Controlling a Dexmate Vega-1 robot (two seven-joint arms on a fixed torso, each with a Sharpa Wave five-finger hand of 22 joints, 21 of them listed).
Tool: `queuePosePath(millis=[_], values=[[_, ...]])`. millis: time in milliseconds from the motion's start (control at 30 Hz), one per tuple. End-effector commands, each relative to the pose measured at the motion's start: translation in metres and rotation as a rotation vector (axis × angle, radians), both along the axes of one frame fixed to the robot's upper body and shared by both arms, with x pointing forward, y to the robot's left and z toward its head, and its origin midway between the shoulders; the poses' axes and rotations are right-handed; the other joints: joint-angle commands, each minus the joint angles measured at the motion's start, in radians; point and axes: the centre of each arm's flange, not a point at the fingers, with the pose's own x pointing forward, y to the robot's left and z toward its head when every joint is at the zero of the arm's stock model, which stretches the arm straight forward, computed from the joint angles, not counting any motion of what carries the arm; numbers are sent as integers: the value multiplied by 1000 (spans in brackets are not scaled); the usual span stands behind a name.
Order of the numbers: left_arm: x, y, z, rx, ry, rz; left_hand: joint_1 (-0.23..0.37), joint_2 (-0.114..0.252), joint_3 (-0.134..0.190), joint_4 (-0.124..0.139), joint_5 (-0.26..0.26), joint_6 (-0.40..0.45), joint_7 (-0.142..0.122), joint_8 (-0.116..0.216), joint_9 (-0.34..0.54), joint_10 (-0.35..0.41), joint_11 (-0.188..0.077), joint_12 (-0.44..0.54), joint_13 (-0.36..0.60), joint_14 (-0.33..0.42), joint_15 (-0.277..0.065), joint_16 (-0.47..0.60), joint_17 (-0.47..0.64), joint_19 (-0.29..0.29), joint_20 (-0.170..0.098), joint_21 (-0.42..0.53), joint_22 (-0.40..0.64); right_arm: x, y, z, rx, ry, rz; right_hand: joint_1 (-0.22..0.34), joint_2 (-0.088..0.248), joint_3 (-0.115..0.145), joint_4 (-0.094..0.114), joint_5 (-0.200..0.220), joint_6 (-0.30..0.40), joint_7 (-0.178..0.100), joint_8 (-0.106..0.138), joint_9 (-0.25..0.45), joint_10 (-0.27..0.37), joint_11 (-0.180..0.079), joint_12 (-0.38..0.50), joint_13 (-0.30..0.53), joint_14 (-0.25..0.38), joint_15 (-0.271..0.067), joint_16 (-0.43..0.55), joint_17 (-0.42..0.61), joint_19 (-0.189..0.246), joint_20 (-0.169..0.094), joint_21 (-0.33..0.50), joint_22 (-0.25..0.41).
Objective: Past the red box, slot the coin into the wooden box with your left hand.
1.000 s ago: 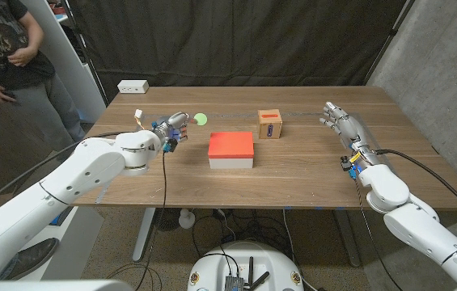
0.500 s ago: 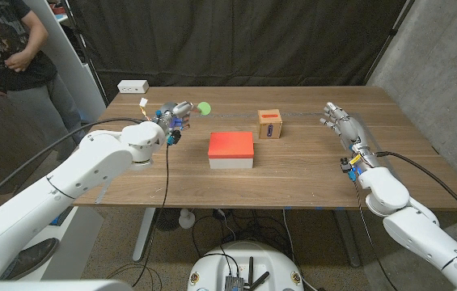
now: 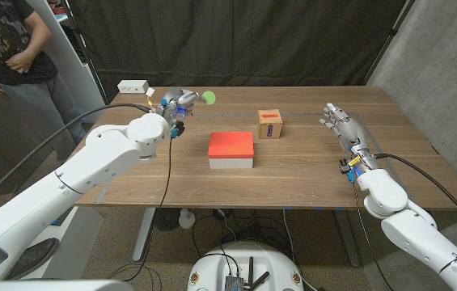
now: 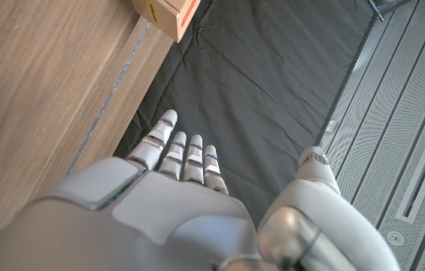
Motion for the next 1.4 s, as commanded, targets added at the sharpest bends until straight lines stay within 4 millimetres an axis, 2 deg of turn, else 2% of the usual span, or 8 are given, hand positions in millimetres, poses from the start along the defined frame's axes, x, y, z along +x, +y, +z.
queuePosePath(millis=[33, 967, 1400], values=[[2, -17, 20, 84, -116, 16, 28, 9, -4, -3, 7, 54, 31, 129, 3, 2, 2, 7, 2, 6, 1, 0, 1, -6, -18, 7, 6, -2, -1, -4, 18, -4, 0, 12, -5, 7, -1, -1, 8, 3, 1, 4, 8, -1, 6, 3, 8, 7, 8, 3, 6, 4, 2, 2], [4, -66, 75, 444, -295, 128, 44, 3, -18, -1, 7, 60, 31, 142, -4, 3, 6, 9, 7, 7, 1, -2, 20, -11, -18, 12, 7, -9, -6, -15, 56, -7, -4, 13, -5, 7, -1, -1, 9, 3, 1, 4, 8, -2, 5, 3, 11, 6, 8, 2, 8, 5, 2, 2], [11, -82, 88, 542, -337, 188, 45, 0, -21, 0, 8, 65, 32, 144, -8, 3, 6, 12, 11, 8, 1, -3, 22, -13, -18, 14, 8, -12, -10, -21, 67, -5, -9, 14, -5, 7, -1, -1, 9, 3, 1, 4, 8, -2, 5, 4, 11, 6, 8, 2, 8, 4, 2, 2]])
